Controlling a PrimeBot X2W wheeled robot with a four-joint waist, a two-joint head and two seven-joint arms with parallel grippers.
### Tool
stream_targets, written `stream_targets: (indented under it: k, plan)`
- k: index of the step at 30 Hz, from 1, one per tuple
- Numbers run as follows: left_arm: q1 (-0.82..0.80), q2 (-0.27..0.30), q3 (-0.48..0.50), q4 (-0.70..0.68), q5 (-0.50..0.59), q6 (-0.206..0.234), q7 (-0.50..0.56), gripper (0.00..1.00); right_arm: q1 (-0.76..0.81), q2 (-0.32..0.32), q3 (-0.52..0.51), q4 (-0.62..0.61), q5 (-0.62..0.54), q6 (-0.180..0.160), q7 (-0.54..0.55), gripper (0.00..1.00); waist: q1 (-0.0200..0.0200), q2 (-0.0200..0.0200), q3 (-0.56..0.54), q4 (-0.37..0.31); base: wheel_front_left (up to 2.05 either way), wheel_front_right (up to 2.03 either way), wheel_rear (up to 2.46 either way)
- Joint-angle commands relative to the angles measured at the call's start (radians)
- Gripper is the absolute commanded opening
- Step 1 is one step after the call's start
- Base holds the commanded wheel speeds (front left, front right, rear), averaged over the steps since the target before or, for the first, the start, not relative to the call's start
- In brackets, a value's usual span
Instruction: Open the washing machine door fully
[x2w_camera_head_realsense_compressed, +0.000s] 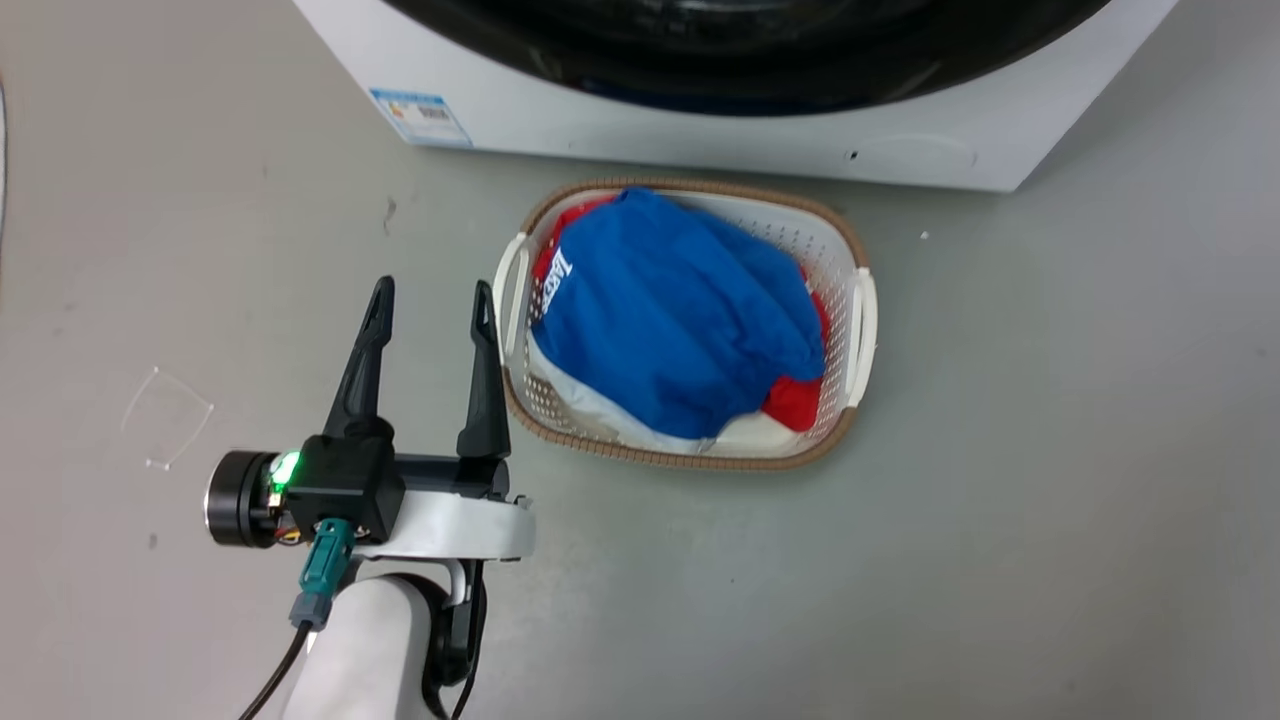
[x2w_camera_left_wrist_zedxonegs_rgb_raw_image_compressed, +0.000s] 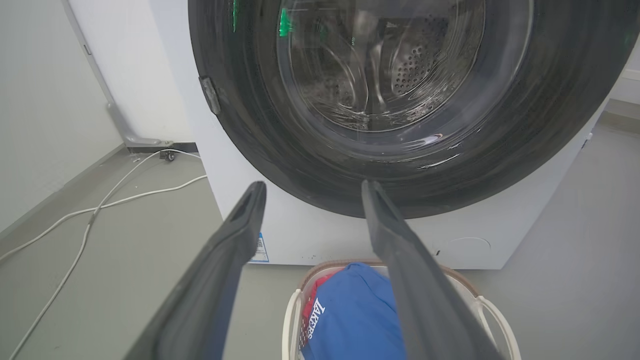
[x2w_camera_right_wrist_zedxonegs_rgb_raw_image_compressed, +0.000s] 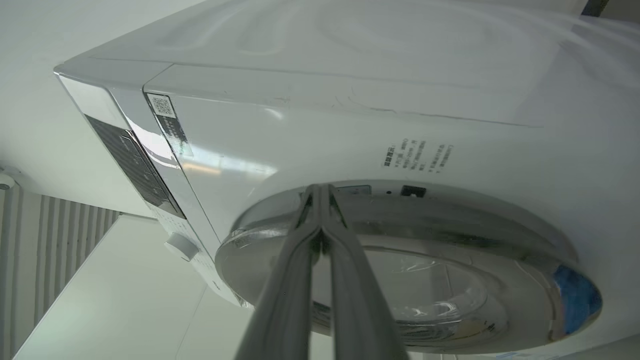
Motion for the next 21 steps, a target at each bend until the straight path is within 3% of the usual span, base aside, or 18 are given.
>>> stream_targets:
  k: [1, 11, 21]
  plan:
    - [-0.02, -0.001, -0.006, -0.006, 0.0, 0.002, -0.003, 1.0, -0.051, -0.015, 0.017, 0.022, -0.001, 0.0, 0.019, 0.0, -0.0002, 0.0, 0.051, 0.018, 0.0, 0.0, 0.0]
    - [-0.057, -0.001, -0.031, -0.015, -0.017, 0.013, -0.003, 1.0, -0.313, -0.109, 0.156, 0.168, -0.073, 0.0, 0.128, 0.0, -0.0002, 0.0, 0.146, 0.06, 0.0, 0.0, 0.0]
    - [-0.087, -0.002, -0.061, -0.009, -0.044, 0.025, -0.003, 1.0, -0.538, -0.153, 0.297, 0.305, -0.193, 0.0, 0.208, 0.0, -0.0002, 0.0, 0.193, 0.092, 0.0, 0.0, 0.0]
